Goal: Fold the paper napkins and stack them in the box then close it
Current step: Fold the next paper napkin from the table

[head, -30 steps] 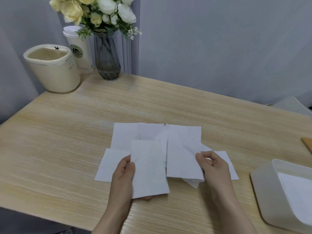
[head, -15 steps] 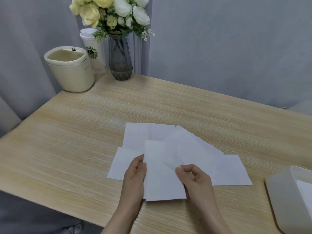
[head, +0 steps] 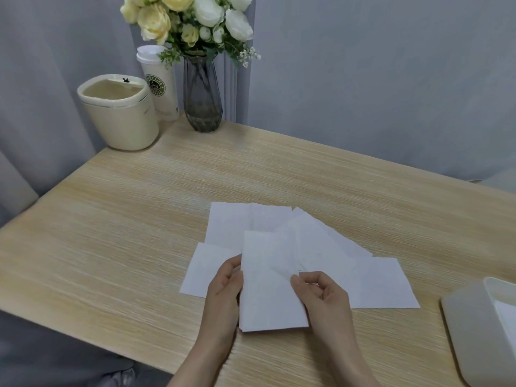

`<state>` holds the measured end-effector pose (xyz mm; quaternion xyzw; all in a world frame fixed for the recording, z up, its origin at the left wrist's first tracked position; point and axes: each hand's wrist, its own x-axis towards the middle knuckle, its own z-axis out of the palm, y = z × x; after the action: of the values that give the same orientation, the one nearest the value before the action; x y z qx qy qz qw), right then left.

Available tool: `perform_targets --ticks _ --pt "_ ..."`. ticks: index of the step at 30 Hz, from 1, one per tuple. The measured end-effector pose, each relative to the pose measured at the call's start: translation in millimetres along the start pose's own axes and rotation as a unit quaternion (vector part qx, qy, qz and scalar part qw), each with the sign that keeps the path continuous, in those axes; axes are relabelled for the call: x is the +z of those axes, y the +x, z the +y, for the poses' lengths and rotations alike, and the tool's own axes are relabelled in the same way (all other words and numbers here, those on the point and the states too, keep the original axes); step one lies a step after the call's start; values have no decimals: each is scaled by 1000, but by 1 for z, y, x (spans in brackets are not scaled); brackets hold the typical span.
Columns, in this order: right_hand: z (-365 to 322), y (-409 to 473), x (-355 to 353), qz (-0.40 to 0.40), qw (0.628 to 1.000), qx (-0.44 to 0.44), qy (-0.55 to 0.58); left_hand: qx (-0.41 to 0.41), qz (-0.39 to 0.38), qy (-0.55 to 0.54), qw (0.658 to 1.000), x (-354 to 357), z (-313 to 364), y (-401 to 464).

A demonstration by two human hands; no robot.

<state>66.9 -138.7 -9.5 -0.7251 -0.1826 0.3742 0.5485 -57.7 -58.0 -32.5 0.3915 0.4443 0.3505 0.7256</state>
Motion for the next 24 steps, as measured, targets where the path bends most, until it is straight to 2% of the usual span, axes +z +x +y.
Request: perform_targets --ticks 9,15,21,24 --pt "4 -3 2 15 1000 1 -10 5 -4 7 1000 -1 0 -1" --pt "8 -8 1 52 994 -66 -64 7 4 -6 1000 1 0 -2" --pt "7 -9 2 -33 997 -67 -24 3 -10 1 1000 10 -7 -10" --pt "8 -11 1 -33 996 -75 -30 40 -30 31 998 16 -9 -13"
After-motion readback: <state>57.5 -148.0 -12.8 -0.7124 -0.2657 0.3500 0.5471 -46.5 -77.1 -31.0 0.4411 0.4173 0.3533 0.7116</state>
